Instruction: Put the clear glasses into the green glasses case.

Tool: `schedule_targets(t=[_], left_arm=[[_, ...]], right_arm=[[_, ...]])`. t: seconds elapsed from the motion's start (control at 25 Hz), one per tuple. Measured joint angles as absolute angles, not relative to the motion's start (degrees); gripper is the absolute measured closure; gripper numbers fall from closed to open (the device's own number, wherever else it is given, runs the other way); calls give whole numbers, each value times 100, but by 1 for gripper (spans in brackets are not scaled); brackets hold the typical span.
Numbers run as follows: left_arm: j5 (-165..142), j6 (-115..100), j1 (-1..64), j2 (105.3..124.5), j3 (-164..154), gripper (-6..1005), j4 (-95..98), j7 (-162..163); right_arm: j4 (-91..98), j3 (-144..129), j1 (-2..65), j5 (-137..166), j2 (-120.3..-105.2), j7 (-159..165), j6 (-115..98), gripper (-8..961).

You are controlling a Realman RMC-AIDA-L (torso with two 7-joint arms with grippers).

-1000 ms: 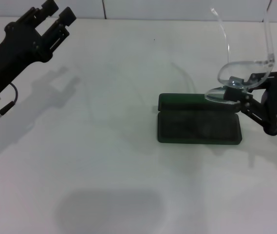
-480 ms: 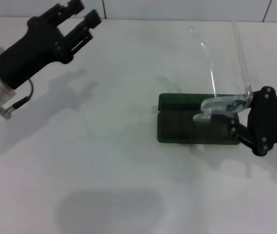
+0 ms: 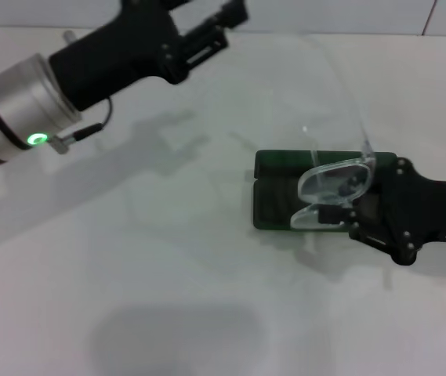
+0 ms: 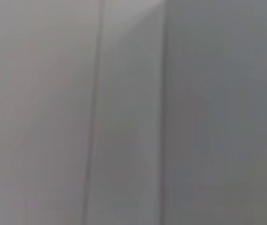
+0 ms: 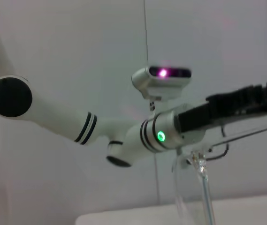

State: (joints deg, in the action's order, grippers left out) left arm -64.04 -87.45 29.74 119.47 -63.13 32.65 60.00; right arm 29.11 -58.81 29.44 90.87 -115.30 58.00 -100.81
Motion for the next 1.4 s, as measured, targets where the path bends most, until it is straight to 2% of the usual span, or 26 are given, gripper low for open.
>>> schedule_targets(t=[0.64,1.4], left_arm=[[-6713,-8020,3329,11962,-7094,384,3213,6009],[-7305,-7758,3344,11955,-7594,379,3205,6182]], right_arm=[[3363,-6377,3373,9616,-11568,7262,-10088,833],[3786,-6287,2695,8643,-11561,5775,-10439,833]])
